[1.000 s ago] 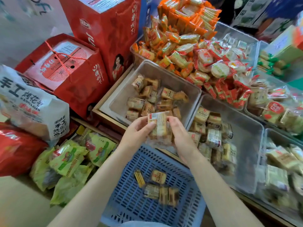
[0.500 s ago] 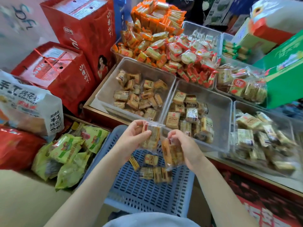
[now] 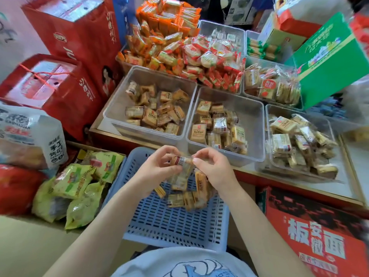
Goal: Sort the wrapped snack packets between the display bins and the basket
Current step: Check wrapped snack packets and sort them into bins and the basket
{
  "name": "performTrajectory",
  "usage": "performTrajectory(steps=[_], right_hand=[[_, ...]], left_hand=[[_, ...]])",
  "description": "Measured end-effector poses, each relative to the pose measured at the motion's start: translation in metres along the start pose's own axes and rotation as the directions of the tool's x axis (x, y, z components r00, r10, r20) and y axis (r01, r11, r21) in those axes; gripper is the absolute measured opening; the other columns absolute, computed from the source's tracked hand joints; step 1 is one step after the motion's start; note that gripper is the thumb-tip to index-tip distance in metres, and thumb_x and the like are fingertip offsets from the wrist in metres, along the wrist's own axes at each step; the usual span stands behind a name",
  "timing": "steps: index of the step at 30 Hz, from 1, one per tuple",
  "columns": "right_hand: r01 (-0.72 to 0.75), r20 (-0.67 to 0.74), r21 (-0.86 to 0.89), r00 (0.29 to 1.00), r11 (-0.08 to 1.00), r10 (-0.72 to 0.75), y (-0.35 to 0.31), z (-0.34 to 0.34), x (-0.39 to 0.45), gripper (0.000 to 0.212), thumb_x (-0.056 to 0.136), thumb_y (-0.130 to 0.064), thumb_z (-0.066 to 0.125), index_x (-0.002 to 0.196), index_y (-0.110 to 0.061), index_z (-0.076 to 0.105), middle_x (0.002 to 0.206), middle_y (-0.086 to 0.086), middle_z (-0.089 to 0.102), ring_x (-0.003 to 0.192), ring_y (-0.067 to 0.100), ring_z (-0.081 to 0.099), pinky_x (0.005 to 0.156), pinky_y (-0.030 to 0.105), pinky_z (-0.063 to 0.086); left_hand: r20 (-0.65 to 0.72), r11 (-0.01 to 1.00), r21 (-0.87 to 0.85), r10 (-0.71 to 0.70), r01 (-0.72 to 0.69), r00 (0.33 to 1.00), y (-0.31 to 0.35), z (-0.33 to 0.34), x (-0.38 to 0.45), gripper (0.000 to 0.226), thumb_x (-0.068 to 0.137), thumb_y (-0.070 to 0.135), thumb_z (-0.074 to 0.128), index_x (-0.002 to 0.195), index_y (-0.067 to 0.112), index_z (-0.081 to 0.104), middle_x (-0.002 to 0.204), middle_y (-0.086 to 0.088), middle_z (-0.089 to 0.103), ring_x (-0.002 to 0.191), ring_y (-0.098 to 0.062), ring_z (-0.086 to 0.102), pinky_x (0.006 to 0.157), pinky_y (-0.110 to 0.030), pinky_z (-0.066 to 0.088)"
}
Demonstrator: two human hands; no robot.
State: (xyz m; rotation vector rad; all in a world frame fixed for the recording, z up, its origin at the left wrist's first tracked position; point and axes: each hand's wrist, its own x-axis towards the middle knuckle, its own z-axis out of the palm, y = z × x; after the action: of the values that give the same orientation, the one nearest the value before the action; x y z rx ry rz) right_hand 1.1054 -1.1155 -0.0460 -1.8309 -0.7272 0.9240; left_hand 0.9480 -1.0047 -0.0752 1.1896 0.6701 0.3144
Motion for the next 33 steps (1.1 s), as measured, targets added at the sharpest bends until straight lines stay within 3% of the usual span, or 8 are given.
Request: performTrajectory(steps=[3,13,17,20,23,27,30,33], right_hand=[[0.025,-0.038,-0.047,0.999,0.999,-0.026,0.001,-0.004,-0.007,0.007,0.092,-0.010,0.071,0.088,-0.016,0.070,0.082,-0.002,0.070,0.079,0.009,0.065,0.077,0.024,0.054],[-0.073,0.029,0.041,0.997,0.996,0.072,-0.005,-0.001,-0.015,0.007,0.093,-0.022,0.074,0.091,-0.015,0.074,0.084,0.004,0.074,0.077,0.009,0.067,0.075,0.026,0.054],[-0.040,-0.021,0.003,0.999,0.999,0.040,-0.009,0.000,-0.011,0.014,0.093,-0.020,0.073,0.083,-0.011,0.071,0.075,0.006,0.068,0.071,0.016,0.061,0.071,0.031,0.052],[-0.051,-0.102,0.031,0.993,0.998,0.054,-0.010,0.001,-0.008,0.017,0.093,-0.021,0.073,0.080,-0.012,0.071,0.071,0.004,0.065,0.069,0.015,0.058,0.070,0.034,0.051],[-0.074,-0.109,0.040,0.991,0.996,0.078,-0.010,0.004,-0.002,0.011,0.094,-0.024,0.072,0.088,-0.016,0.074,0.080,0.008,0.071,0.075,0.014,0.064,0.076,0.034,0.054],[-0.115,-0.006,0.087,0.993,0.990,0.116,-0.010,0.010,0.005,0.021,0.094,-0.030,0.072,0.113,-0.025,0.064,0.105,0.009,0.071,0.097,0.016,0.068,0.082,0.027,0.055],[-0.114,0.114,-0.010,0.987,0.993,0.114,-0.013,0.009,0.003,0.020,0.092,-0.028,0.075,0.108,-0.020,0.066,0.106,0.011,0.071,0.093,0.019,0.067,0.078,0.028,0.054],[-0.093,0.144,-0.046,0.985,0.995,0.099,-0.012,0.010,0.003,0.017,0.091,-0.022,0.076,0.105,-0.017,0.068,0.100,0.012,0.071,0.085,0.017,0.067,0.080,0.031,0.056]], left_hand=[[-0.058,0.997,-0.063,-0.044,0.040,0.997,-0.001,0.008,0.001,0.024,0.081,0.025,0.086,0.092,0.015,0.068,0.090,-0.006,0.071,0.083,-0.020,0.066,0.071,-0.034,0.054],[-0.256,0.996,0.018,0.087,-0.085,0.963,0.004,0.006,0.001,0.009,0.086,0.009,0.077,0.079,0.007,0.072,0.071,-0.005,0.073,0.066,-0.014,0.067,0.067,-0.026,0.060],[-0.213,0.997,0.008,0.076,-0.077,0.974,0.010,0.002,0.001,0.015,0.085,0.021,0.077,0.087,0.007,0.074,0.079,-0.009,0.075,0.074,-0.019,0.069,0.073,-0.032,0.061],[-0.033,0.999,0.008,-0.033,0.033,0.999,0.014,-0.004,0.002,0.033,0.080,0.037,0.082,0.102,0.015,0.071,0.095,-0.009,0.074,0.084,-0.022,0.070,0.073,-0.036,0.061],[0.031,0.996,0.076,-0.048,0.045,0.998,0.016,-0.010,0.000,0.037,0.079,0.025,0.084,0.110,0.017,0.066,0.098,-0.004,0.075,0.086,-0.023,0.072,0.069,-0.038,0.061],[-0.207,0.999,-0.022,-0.050,0.047,0.977,0.016,-0.012,0.002,0.018,0.092,0.009,0.073,0.109,0.010,0.065,0.100,-0.016,0.074,0.084,-0.025,0.072,0.068,-0.042,0.060],[-0.430,0.994,-0.072,-0.106,0.083,0.897,0.013,-0.016,0.010,0.014,0.094,0.012,0.072,0.106,0.012,0.065,0.105,-0.016,0.074,0.090,-0.027,0.074,0.074,-0.043,0.063],[-0.491,0.993,-0.083,-0.118,0.089,0.863,0.015,-0.015,0.015,0.016,0.094,0.017,0.073,0.107,0.014,0.063,0.105,-0.013,0.074,0.090,-0.024,0.075,0.069,-0.035,0.063]])
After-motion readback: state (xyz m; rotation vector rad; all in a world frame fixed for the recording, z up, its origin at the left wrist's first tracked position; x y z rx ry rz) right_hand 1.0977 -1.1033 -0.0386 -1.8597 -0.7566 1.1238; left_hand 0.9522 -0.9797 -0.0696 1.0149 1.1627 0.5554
